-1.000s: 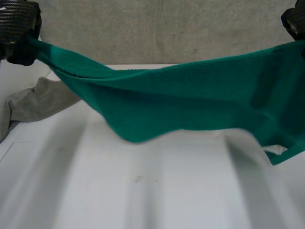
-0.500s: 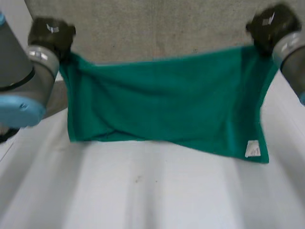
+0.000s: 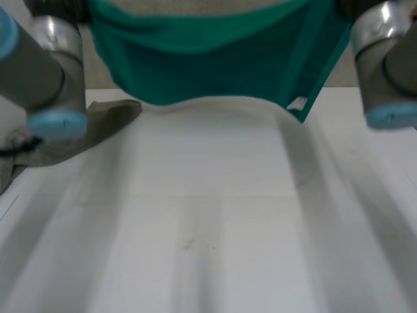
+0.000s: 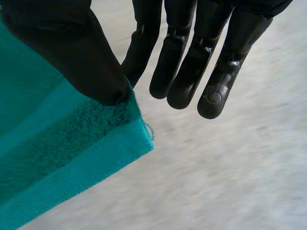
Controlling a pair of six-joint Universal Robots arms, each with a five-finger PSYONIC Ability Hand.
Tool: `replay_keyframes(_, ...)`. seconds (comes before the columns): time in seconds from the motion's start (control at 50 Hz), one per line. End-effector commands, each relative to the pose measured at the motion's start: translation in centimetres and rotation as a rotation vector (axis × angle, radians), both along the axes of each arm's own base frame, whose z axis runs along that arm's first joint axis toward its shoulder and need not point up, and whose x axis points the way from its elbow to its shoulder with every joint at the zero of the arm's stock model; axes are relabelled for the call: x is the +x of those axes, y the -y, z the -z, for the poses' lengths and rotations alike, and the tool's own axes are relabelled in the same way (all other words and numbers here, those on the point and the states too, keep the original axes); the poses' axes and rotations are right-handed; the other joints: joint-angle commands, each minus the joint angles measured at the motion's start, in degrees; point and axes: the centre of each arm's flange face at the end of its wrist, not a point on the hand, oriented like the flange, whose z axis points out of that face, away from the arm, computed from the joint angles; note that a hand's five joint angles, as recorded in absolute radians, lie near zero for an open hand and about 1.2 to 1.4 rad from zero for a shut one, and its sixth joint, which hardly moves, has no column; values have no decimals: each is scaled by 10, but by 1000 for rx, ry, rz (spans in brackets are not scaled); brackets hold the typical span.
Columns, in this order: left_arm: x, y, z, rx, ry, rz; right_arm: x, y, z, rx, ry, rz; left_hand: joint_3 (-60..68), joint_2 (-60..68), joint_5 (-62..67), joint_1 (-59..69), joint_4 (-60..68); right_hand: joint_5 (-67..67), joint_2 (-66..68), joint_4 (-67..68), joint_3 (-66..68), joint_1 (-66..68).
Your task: Fold the laundry.
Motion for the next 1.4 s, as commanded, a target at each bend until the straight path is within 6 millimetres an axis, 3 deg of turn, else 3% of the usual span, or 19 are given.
replay_keyframes(0.02,9,-11,119,330,127,-6,4,-14,121,319,-158,-120,115,112,141,144,111,127,125,117,123,231)
replay_keyframes(0.08,10,-19,155,433,174,-3,4,-18,165,433,-210,-130,115,112,141,144,111,127,125,117,123,231)
replay_keyframes(0.2,16,-42,183,592,242,1,-1,-38,196,574,-282,-136,115,112,141,144,111,127,125,117,123,231)
replay_keyframes(0.28,27,-63,170,678,271,-3,-12,-67,182,680,-319,-145,115,112,141,144,111,127,125,117,123,231)
replay_keyframes(0.38,47,-104,156,810,335,-7,-31,-99,167,828,-365,-132,115,112,141,144,111,127,125,117,123,231)
replay_keyframes(0.52,73,-165,159,922,652,23,-85,-138,155,1114,-499,-41,115,112,141,144,111,127,125,117,123,231)
replay_keyframes(0.58,77,-176,161,918,738,34,-96,-149,151,1130,-584,-37,115,112,141,144,111,127,125,117,123,231)
replay_keyframes(0.66,79,-180,161,901,793,36,-97,-149,150,1101,-603,-31,115,112,141,144,111,127,125,117,123,231)
replay_keyframes(0.8,72,-157,153,815,758,9,-92,-133,155,1037,-511,-12,115,112,141,144,111,127,125,117,123,231)
replay_keyframes(0.92,63,-114,167,728,713,-53,-76,-98,171,912,-462,16,115,112,141,144,111,127,125,117,123,231)
replay_keyframes(1.06,57,-68,161,622,571,-176,-47,-62,175,729,-440,69,115,112,141,144,111,127,125,117,123,231)
replay_keyframes(1.14,45,-45,163,594,510,-167,-33,-30,185,651,-414,81,115,112,141,144,111,127,125,117,123,231)
replay_keyframes(1.26,29,-6,184,580,472,-180,-21,4,192,589,-388,88,115,112,141,144,111,127,125,117,123,231)
replay_keyframes(1.4,16,27,204,544,450,-215,-11,39,209,512,-367,103,115,112,141,144,111,127,125,117,123,231)
